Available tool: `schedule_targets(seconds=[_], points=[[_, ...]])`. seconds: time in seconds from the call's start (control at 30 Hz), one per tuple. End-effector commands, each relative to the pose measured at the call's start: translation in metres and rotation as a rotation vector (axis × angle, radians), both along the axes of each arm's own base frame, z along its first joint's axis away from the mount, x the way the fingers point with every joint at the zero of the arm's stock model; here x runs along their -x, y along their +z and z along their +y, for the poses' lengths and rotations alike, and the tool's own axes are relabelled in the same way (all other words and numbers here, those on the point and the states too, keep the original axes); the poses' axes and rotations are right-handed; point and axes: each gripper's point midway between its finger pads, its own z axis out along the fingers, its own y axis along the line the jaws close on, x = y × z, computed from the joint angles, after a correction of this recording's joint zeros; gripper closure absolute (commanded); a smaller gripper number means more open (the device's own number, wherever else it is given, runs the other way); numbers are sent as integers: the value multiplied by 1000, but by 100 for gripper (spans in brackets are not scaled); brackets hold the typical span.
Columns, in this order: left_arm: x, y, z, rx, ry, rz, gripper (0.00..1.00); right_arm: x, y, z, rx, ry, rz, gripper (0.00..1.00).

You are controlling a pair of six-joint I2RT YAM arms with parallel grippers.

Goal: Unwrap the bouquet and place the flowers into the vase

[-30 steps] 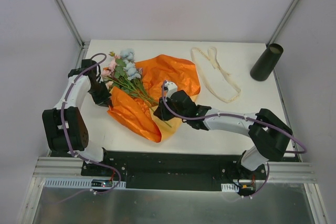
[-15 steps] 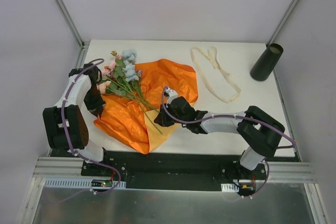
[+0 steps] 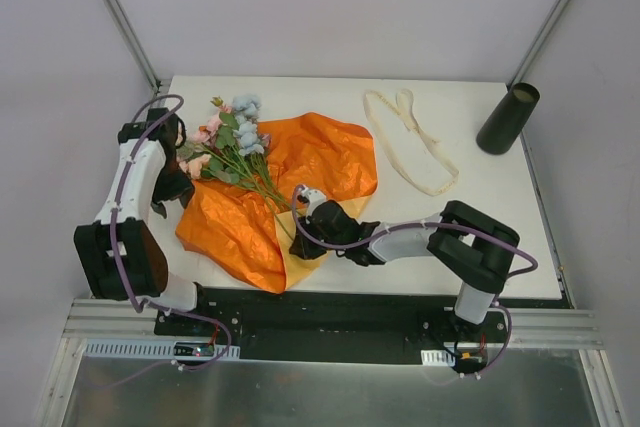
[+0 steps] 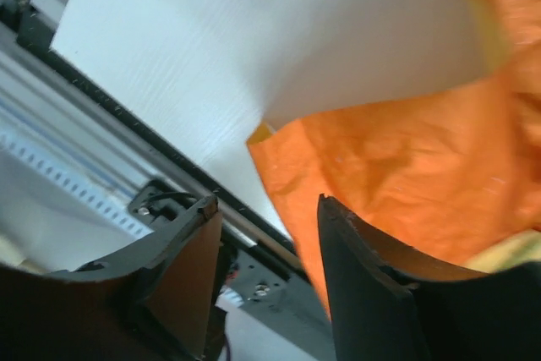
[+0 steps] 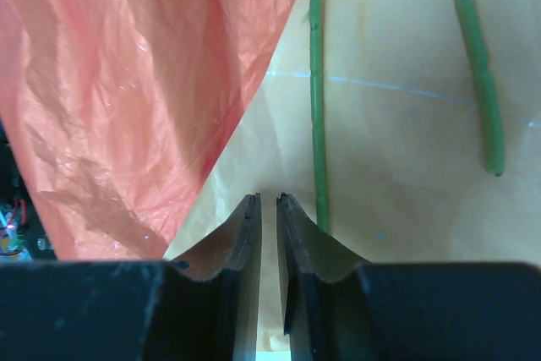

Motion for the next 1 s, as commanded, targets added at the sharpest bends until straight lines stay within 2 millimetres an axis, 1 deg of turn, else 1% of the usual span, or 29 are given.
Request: schedule_targets(seconds=[0.0, 0.03, 0.07, 0.13, 0.2, 0.23, 0.27, 0.3, 0.37, 0.43, 0.53, 0.57, 0.63, 0.7, 0.8, 0.87, 0.93, 0.97], points=[[-22, 47, -30, 128, -22, -253, 45, -1, 4, 12, -7, -13, -42, 80], [-28, 49, -39, 182, -39, -299, 42, 1, 2, 12, 3, -14, -41, 80], [-36, 51, -55, 268, -71, -348, 41, 2, -1, 11, 12, -17, -43, 80], [-50, 47, -85, 436, -100, -418, 41, 7, -3, 12, 21, -6, -41, 81], [-59, 39, -110, 583, -128, -457, 43, 4, -5, 10, 45, -30, -64, 80], [-62, 32, -121, 651, -132, -460, 43, 6, -6, 10, 56, -29, -66, 80], [-64, 20, -129, 707, -128, -458, 44, 5, -5, 10, 64, -31, -68, 81], [-64, 9, -133, 731, -117, -441, 45, 7, -4, 10, 70, -28, -75, 81], [-58, -20, -128, 710, -73, -365, 46, 7, 1, 9, 78, -33, -96, 80], [-51, -41, -125, 690, -47, -302, 48, 7, 8, 9, 74, -41, -105, 80], [-47, -61, -112, 609, -4, -259, 48, 3, 24, 7, 67, -51, -127, 81], [-45, -65, -106, 572, 9, -247, 48, 2, 32, 8, 67, -53, -140, 80], [-41, -71, -97, 512, 47, -226, 48, -5, 49, 6, 74, -69, -167, 80], [-38, -77, -89, 465, 98, -214, 47, -6, 66, 5, 63, -71, -185, 79], [-38, -82, -86, 437, 150, -212, 44, -6, 85, -4, 63, -77, -191, 76], [-45, -77, -88, 454, 153, -234, 42, -4, 93, -12, 82, -90, -185, 75], [-54, -64, -90, 468, 133, -286, 41, -3, 103, -21, 81, -118, -181, 74], [-55, -57, -89, 463, 120, -312, 41, -3, 105, -29, 92, -138, -177, 73]])
